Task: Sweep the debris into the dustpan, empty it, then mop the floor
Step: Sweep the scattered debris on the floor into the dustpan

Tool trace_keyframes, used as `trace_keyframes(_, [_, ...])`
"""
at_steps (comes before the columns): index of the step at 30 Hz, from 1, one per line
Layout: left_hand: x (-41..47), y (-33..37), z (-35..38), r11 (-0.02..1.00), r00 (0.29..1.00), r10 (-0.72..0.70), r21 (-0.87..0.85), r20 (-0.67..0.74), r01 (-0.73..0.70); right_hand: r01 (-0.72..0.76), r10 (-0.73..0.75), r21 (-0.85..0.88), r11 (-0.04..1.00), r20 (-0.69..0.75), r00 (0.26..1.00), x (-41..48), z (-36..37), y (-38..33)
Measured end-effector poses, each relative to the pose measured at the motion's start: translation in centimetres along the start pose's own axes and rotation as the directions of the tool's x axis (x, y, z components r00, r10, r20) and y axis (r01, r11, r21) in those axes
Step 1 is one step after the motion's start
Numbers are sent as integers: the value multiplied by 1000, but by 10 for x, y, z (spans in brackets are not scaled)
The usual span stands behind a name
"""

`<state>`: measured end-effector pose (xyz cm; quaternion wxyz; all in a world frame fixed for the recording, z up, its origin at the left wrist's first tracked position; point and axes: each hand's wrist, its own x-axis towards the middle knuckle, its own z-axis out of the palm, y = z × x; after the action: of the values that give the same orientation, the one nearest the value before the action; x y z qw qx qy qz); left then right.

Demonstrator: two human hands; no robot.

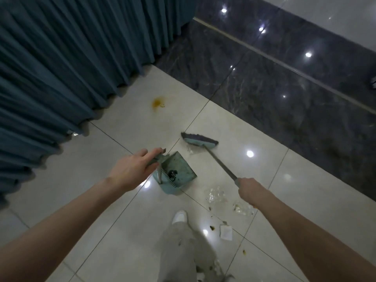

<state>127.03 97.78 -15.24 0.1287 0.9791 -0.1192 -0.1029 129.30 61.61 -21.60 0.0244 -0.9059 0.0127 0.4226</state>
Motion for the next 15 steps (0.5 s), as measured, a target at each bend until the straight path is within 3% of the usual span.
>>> trace_keyframes(8, [-112, 92, -1, 997, 994, -64, 30, -87, 67, 85, -77, -141, 986, 59, 995, -106, 91, 107])
trace_keyframes(11, [-173, 138, 3, 996, 985, -57, 63, -164, 69, 81, -70, -150, 985, 74, 995, -152, 127, 154])
trace_keyframes(15, [-237, 189, 10, 988, 981, -114, 88, -155, 129, 100, -85, -135, 986, 116, 990, -214, 180, 208])
